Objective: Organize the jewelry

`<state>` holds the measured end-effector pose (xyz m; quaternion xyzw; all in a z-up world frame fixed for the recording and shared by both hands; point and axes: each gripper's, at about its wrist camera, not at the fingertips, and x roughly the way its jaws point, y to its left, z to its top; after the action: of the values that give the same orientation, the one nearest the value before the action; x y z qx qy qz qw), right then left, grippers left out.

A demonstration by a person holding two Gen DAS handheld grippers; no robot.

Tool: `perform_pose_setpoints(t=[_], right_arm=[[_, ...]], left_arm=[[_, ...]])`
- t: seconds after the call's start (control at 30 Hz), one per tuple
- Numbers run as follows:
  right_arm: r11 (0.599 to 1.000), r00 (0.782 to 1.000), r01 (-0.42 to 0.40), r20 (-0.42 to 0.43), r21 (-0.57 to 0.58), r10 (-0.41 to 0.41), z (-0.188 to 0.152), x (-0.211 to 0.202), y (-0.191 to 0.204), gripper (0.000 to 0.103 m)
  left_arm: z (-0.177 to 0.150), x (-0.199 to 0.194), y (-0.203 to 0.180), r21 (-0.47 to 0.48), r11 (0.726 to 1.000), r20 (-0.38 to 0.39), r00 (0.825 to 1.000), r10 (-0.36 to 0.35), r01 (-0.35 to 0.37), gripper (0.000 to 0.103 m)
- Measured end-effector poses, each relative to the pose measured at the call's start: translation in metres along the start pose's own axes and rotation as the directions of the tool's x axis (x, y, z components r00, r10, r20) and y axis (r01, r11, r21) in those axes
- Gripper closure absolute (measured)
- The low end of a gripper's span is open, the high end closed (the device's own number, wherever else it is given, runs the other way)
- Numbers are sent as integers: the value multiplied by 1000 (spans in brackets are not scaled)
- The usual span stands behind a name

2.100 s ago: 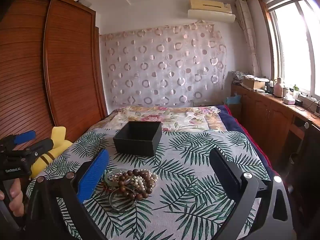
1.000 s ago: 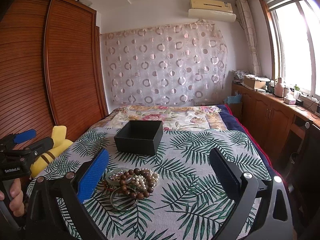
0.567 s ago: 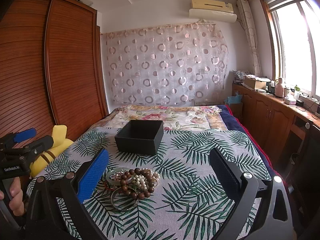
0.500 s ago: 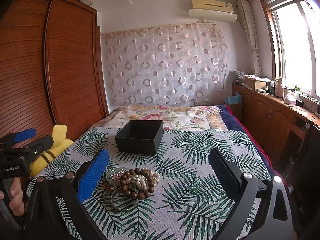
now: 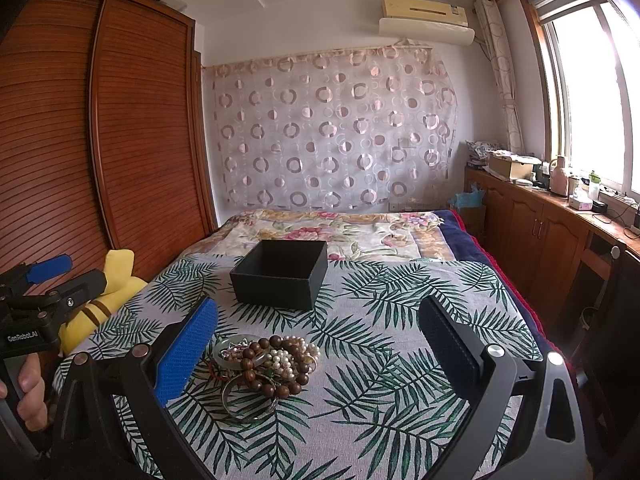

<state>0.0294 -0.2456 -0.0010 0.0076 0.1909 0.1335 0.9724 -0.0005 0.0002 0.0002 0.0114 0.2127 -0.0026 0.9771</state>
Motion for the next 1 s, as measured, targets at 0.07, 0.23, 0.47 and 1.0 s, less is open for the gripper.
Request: perform_pose_setpoints(t=[0.07, 0.23, 0.47, 1.0], right_arm=[[1000, 1000, 1, 0, 0, -1, 0, 0, 0, 2], [1000, 1000, -1, 0, 1, 1, 0, 0, -1, 2], [1000, 1000, 0, 0, 0, 0, 0, 0, -3, 2], [1000, 1000, -13, -20, -9, 13, -5, 4, -8, 2]], left_arm=[[0, 0, 0, 0, 1000, 0, 1000, -1, 1, 7], [0, 0, 0, 0, 1000, 1, 1000, 0, 0, 8], [0, 0, 0, 0, 1000, 2, 1000, -1, 1, 7], [0, 7, -1, 3, 1000, -41, 999, -19, 19, 7]])
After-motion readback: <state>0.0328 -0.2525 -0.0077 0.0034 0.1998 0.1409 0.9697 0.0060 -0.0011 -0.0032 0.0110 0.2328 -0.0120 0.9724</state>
